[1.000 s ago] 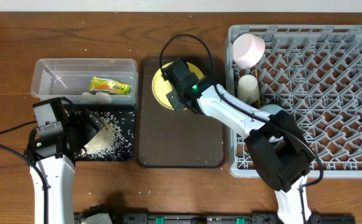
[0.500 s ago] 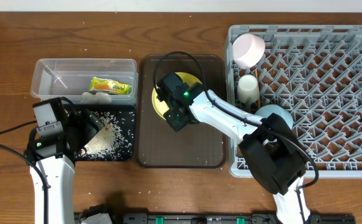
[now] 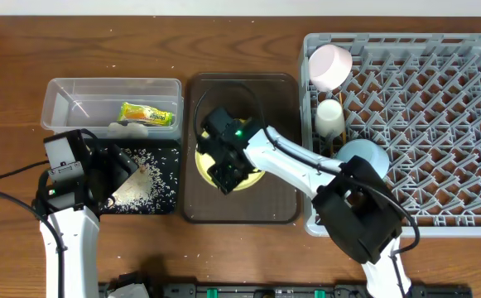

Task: Sort waste into correct bins and load items into the dishwasher rack
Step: 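Grasp the yellow plate's edge with the right gripper and tilt it up, then lift the yellow plate and carry it right over the rack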

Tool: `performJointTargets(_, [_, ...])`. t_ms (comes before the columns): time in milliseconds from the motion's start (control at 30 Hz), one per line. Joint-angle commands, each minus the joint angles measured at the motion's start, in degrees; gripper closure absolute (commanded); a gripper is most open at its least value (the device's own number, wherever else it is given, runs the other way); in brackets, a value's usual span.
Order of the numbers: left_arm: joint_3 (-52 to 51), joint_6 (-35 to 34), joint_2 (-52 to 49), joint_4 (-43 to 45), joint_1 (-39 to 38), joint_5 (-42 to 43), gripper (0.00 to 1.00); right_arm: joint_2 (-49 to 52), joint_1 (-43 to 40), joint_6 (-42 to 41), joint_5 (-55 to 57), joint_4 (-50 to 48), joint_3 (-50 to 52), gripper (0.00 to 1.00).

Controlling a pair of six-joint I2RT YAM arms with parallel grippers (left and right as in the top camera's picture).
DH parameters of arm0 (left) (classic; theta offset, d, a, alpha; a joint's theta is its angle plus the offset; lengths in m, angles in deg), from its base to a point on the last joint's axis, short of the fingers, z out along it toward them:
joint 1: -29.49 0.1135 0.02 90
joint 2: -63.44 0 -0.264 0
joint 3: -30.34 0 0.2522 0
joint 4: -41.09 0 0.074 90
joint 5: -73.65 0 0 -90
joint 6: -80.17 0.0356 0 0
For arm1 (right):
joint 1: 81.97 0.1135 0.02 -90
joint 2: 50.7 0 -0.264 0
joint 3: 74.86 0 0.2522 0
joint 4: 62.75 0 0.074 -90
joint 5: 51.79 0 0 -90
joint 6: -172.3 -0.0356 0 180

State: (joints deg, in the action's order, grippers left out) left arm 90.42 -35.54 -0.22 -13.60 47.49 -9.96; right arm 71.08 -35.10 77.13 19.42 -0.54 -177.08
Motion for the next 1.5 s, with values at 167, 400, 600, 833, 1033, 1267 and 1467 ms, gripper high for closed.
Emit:
performJointTargets(167, [0.8, -0.3, -0.1, -0.2, 0.3, -0.9, 0.05, 0.4, 2.1, 0.5, -3.7, 8.2, -0.7, 0.93])
performJointTargets(400, [0.8, -0.3, -0.1, -0.2, 0.3, -0.9, 0.05, 0.4, 1.3, 0.5, -2.4, 5.5, -1.2, 0.9])
performJointTargets(600, [0.8, -0.3, -0.1, -0.2, 0.3, -0.9, 0.05, 0.4, -2.1, 0.6, -2.4, 6.0, -5.5, 0.85])
performJointTargets(833, [0.8, -0.3, -0.1, -0.2, 0.3, -0.9, 0.05, 0.4, -7.1, 1.6, -2.4, 6.6, -9.4, 0.65])
performJointTargets(1033, [0.8, -0.3, -0.1, -0.2, 0.3, -0.9, 0.05, 0.4, -11.2, 5.7, 1.2, 7.1, -9.4, 0.57])
performJointTargets(1267, [0.8, -0.3, -0.1, -0.2, 0.3, -0.9, 0.05, 0.4, -12.7, 5.7, 8.3, 7.4, -9.2, 0.57])
performJointTargets(1467, [0.8, -0.3, -0.1, -0.2, 0.3, -0.9, 0.05, 0.4, -12.3, 5.7, 12.6, 7.5, -8.6, 0.59])
